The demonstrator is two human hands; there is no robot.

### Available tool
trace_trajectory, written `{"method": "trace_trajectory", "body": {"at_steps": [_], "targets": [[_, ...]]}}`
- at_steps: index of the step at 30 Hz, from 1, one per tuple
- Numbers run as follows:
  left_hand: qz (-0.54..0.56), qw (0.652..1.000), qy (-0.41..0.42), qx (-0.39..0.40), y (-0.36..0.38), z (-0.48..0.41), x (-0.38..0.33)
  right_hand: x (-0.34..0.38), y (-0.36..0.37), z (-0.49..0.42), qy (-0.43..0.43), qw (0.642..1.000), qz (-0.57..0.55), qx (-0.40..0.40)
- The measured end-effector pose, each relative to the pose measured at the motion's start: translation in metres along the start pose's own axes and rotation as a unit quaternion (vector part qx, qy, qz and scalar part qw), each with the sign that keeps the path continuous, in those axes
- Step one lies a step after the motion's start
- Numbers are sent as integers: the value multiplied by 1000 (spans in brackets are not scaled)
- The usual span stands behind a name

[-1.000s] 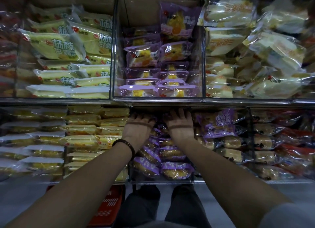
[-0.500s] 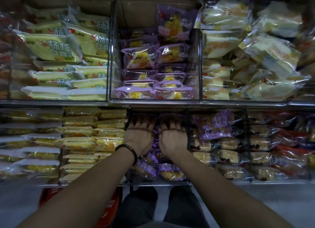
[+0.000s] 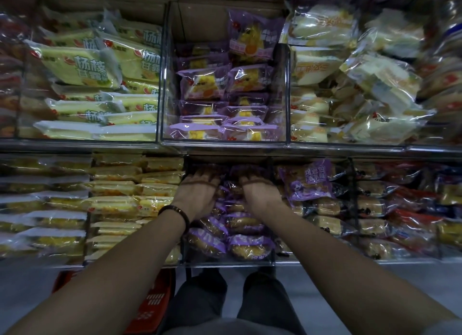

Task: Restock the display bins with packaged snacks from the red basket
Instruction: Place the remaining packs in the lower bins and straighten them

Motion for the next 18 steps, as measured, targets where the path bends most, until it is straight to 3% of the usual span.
{"method": "trace_trajectory", "body": {"at_steps": [4, 10, 18], "targets": [[-33, 999, -2, -2, 4, -2, -2, 4, 3, -9, -9, 999, 25, -41], [-72, 996, -40, 14, 7, -7, -11, 3, -2, -11, -20, 998, 50, -42], [-96, 991, -91, 15, 2, -13, -10, -5, -43, 10, -47, 973, 92, -205]]}}
Point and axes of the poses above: each hand's wrist, its own z-axis away from the middle knuckle, its own y-axis out of the palm, x = y × z, the point moved 4 cm from there along -z, towards the middle knuckle, and after that the axes turned 2 degrees about y, right-handed, at the moved point
